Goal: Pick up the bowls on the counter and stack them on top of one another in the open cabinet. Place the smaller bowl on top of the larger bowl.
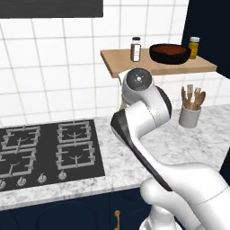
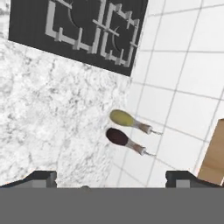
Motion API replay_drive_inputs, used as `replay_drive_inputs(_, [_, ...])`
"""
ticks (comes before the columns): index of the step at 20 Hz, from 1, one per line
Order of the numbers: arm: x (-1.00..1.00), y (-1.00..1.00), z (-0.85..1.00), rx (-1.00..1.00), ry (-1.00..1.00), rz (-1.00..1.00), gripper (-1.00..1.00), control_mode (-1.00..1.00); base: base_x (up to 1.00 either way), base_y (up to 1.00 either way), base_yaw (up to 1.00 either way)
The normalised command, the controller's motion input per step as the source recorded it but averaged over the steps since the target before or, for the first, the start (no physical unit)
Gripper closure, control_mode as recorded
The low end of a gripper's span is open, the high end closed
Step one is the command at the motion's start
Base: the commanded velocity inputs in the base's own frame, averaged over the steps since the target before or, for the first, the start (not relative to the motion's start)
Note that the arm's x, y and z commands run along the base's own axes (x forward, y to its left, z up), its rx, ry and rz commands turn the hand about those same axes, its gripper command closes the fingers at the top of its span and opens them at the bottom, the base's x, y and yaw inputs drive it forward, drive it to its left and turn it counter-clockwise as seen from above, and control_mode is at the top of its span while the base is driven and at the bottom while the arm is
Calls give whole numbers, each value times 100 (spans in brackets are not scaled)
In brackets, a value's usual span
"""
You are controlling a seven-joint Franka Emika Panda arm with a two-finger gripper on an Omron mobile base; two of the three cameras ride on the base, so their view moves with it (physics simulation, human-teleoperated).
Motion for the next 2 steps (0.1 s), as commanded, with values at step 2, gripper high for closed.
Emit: replay_drive_inputs(2, [0, 0, 0, 0, 0, 0, -100, -100, 0, 0, 0])
